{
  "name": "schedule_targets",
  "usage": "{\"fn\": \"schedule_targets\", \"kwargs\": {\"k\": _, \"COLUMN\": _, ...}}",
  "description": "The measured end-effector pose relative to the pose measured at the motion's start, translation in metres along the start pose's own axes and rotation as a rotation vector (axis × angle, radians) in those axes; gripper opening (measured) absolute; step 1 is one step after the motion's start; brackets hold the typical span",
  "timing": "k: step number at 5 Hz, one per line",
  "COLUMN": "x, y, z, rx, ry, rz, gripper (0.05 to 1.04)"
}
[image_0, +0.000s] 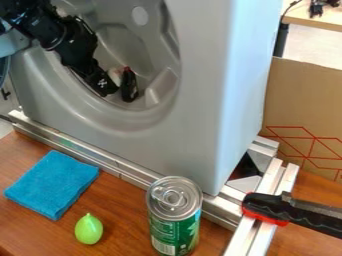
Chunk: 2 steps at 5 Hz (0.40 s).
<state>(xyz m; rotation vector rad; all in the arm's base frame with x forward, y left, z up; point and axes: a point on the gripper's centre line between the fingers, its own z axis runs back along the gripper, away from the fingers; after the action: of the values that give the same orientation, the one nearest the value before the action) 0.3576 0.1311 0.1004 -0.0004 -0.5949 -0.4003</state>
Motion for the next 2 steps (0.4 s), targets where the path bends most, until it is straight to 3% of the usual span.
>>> {"fn": "schedule_targets", "kwargs": {"k": 1, "x": -0.004, "y": -0.002, "z": 0.003, "rx": 0.007, "ry": 0.010, "rz": 0.018, "gripper": 0.979}}
{"fn": "schedule_targets", "kwargs": {"k": 2, "x": -0.016, "y": -0.007, "z": 0.015, "rx": 0.046, "ry": 0.062, "rz": 0.055, "gripper": 0.985}}
